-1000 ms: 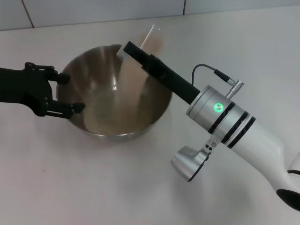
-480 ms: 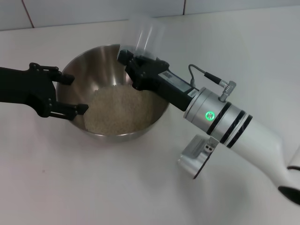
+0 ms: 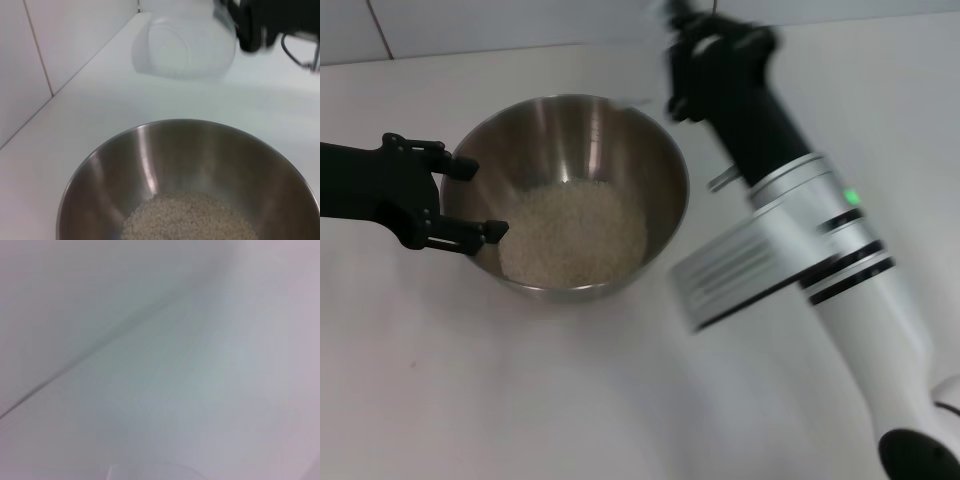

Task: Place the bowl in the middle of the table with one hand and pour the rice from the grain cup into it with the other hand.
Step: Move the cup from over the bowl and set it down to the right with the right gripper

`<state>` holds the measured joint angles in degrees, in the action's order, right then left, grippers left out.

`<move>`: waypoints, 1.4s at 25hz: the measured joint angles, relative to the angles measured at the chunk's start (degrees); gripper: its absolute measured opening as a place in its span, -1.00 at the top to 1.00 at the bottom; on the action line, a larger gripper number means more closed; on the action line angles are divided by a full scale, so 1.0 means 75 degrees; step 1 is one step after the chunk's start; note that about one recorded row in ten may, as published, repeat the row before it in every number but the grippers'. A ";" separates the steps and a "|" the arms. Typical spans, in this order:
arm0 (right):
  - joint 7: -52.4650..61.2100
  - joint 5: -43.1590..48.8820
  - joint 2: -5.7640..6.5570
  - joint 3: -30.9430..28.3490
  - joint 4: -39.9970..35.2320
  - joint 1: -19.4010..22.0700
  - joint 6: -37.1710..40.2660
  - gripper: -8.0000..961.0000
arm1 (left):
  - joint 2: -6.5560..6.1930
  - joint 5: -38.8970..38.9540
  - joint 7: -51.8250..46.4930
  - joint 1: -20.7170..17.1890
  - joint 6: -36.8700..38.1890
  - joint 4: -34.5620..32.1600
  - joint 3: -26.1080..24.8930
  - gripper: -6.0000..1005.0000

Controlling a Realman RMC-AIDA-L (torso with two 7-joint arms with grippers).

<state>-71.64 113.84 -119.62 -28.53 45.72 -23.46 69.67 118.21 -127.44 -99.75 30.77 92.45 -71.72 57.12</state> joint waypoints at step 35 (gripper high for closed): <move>0.9966 0.0407 -0.0010 0.0291 -0.4414 -0.1839 -0.3746 0.93 | -0.0001 0.0001 0.0028 0.0068 -0.0121 0.0264 0.0035 -0.66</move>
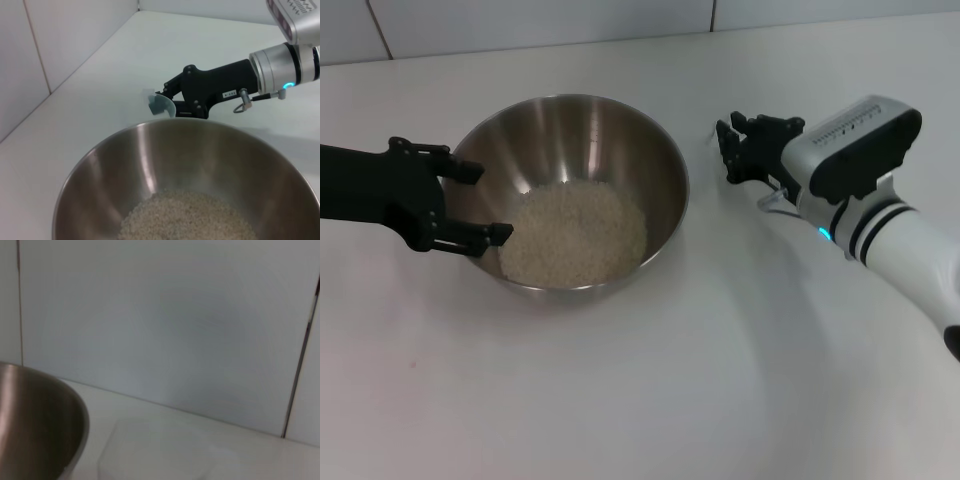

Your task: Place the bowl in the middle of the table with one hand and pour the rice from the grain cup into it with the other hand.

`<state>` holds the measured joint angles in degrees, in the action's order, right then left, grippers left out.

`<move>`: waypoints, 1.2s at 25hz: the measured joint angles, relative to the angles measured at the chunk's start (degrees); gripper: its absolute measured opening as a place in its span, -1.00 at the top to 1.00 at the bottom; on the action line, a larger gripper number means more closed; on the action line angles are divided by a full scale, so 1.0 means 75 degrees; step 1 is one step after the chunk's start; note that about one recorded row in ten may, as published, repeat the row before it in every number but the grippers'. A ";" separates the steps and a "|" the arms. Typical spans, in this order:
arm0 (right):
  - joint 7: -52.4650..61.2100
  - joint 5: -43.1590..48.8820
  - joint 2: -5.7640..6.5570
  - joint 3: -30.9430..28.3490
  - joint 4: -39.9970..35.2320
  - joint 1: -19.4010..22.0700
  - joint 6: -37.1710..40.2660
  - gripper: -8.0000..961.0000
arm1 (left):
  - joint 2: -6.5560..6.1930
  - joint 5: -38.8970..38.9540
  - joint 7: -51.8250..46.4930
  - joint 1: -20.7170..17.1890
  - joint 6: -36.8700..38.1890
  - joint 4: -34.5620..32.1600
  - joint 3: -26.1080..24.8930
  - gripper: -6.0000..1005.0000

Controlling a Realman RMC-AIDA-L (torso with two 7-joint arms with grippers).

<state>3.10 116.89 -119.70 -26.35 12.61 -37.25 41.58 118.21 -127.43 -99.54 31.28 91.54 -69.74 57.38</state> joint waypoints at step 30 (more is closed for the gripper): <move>0.4985 0.4038 0.1726 -0.0325 -0.0940 0.0267 0.6946 -0.74 | 0.0012 0.0000 0.0065 -0.0116 -0.0116 -0.0021 0.0000 -0.66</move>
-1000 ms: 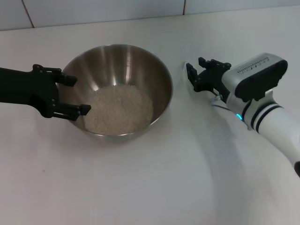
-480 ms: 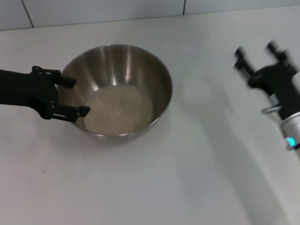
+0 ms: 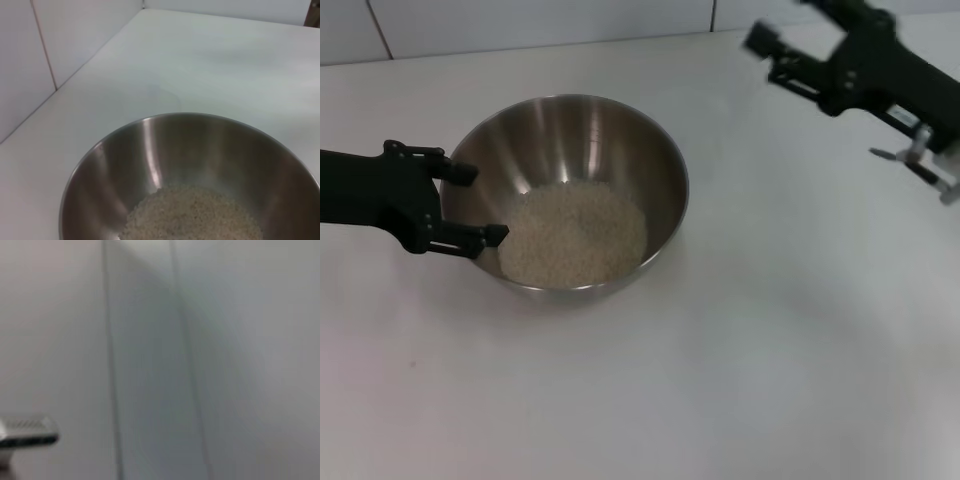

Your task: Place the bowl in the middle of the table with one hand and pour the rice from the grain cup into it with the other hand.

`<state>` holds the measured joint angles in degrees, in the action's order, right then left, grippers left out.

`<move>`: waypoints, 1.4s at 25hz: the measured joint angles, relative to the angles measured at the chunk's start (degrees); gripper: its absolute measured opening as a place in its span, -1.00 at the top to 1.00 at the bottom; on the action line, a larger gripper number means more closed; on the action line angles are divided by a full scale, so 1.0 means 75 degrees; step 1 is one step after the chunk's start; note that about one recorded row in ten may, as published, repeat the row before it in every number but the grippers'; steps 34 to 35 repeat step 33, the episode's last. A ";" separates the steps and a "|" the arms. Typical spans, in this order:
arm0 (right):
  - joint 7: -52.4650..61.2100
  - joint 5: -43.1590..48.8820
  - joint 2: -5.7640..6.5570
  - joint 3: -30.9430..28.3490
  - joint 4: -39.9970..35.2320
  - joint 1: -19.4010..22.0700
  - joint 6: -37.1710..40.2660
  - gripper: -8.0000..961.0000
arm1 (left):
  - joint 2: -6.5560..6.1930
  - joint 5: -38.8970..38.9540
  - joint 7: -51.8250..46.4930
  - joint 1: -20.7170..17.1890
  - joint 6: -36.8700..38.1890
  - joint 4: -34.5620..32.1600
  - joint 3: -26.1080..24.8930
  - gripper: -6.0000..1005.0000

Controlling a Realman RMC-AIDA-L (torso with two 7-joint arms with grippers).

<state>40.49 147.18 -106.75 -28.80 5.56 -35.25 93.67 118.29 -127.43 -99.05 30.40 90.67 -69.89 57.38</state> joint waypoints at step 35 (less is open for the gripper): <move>0.6787 -0.2416 -0.1663 0.9293 -0.7971 -0.0970 -0.0204 -0.73 | -0.0012 0.0005 -0.0017 0.0001 -0.0067 -0.0045 0.0000 -0.66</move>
